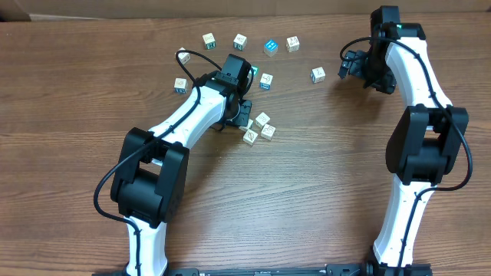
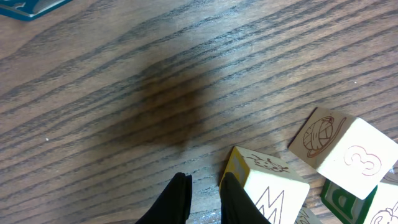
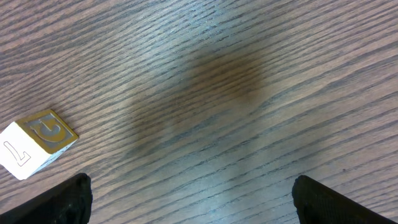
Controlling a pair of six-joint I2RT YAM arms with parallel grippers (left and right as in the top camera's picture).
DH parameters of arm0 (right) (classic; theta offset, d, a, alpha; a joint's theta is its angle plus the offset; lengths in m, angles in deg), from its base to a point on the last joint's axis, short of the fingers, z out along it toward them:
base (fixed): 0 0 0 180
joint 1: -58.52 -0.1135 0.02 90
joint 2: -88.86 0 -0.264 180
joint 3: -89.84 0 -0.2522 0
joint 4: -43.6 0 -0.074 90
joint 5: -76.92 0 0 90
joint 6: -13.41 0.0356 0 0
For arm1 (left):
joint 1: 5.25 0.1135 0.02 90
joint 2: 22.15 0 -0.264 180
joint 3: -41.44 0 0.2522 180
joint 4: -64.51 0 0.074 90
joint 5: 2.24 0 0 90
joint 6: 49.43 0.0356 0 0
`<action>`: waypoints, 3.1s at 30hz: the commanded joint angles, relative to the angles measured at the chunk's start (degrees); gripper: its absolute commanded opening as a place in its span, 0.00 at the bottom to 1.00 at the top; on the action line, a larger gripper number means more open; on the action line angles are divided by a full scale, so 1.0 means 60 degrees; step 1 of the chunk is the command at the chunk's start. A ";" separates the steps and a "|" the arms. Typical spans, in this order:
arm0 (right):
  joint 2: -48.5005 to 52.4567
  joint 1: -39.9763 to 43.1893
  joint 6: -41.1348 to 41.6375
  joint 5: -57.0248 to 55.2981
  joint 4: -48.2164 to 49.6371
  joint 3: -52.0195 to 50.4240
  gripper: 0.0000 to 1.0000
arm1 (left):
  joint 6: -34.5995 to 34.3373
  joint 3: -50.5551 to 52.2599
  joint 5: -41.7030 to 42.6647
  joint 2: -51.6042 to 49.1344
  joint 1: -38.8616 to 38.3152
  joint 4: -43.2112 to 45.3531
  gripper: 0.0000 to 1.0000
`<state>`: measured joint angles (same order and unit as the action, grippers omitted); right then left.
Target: Form a circle
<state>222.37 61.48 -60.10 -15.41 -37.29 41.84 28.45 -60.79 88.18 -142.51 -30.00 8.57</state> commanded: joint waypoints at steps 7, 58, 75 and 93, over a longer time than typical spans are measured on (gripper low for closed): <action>-0.0233 0.0000 0.0040 -0.0022 0.0033 0.0208 1.00 | -0.0200 0.0098 -0.0805 -0.0051 -0.0025 0.0117 0.18; -0.0233 0.0004 0.0036 -0.0022 0.0033 0.0208 1.00 | -0.1024 0.0026 -0.1067 -0.0047 0.0936 -0.0197 1.00; -0.0233 0.0000 0.0040 -0.0022 0.0033 0.0208 1.00 | -0.1024 0.0029 -0.1067 0.0725 0.0936 -0.0178 1.00; -0.0233 0.0000 0.0040 -0.0022 0.0033 0.0208 1.00 | -0.0535 0.0044 -0.1530 0.4980 0.0943 -0.0291 1.00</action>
<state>222.37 61.48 -60.10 -15.41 -37.25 41.84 22.70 -60.76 82.13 -116.21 -24.34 7.46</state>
